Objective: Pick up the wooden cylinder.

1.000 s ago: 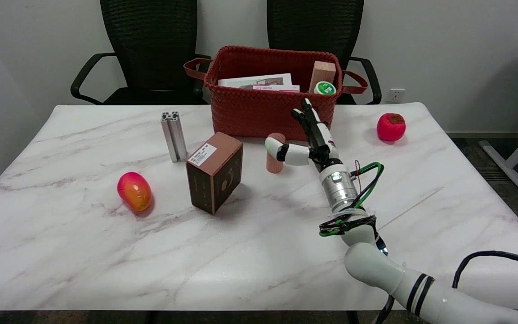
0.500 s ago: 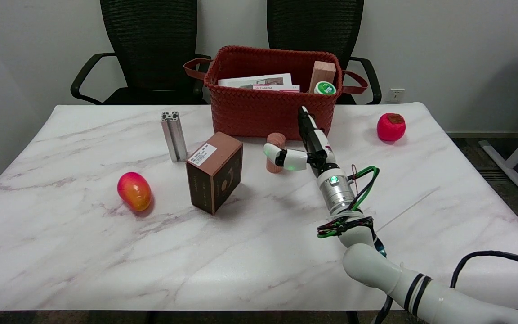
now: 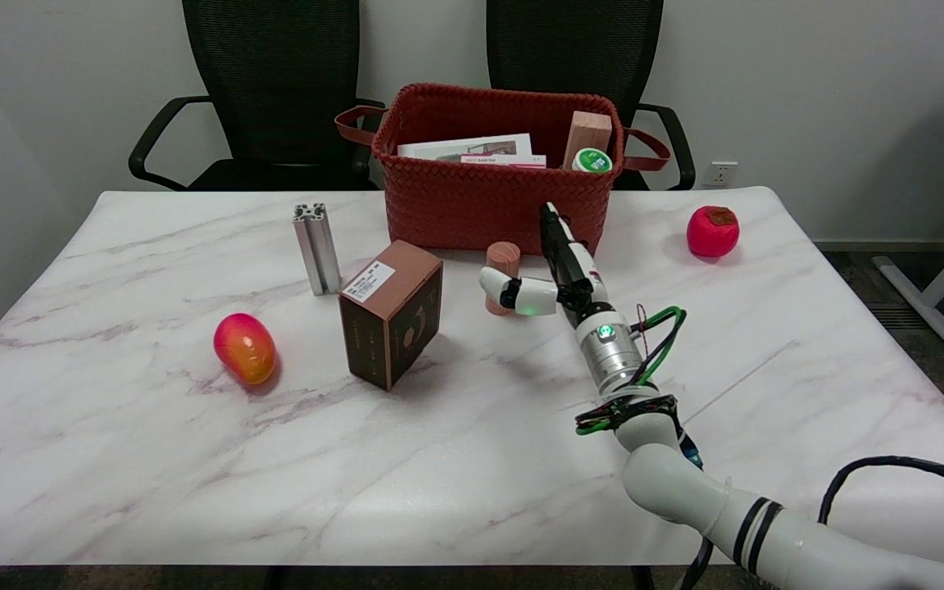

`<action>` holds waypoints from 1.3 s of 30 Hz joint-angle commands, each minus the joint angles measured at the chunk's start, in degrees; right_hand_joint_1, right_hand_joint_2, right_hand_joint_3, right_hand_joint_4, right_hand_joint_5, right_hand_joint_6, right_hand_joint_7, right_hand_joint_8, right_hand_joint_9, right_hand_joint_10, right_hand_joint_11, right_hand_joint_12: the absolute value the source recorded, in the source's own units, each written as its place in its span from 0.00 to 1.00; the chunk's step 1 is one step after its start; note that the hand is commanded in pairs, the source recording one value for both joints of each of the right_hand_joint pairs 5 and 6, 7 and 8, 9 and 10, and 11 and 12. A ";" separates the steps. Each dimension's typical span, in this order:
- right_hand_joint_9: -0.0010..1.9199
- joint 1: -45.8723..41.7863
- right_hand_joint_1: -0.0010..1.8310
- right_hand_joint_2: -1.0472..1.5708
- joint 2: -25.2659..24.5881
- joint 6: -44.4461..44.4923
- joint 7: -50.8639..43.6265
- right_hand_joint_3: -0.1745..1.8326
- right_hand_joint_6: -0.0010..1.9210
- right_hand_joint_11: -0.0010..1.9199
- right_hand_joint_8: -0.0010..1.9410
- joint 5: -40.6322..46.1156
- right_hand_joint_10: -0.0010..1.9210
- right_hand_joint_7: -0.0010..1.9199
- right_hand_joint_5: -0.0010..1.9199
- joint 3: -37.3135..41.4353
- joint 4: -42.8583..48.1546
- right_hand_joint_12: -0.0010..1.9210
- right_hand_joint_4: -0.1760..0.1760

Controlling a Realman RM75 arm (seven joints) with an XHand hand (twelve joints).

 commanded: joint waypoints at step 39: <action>0.08 5.55 0.62 0.48 -2.42 -1.62 7.63 0.57 0.00 0.00 0.08 -0.77 0.08 0.08 0.00 -2.83 -10.79 0.00 0.50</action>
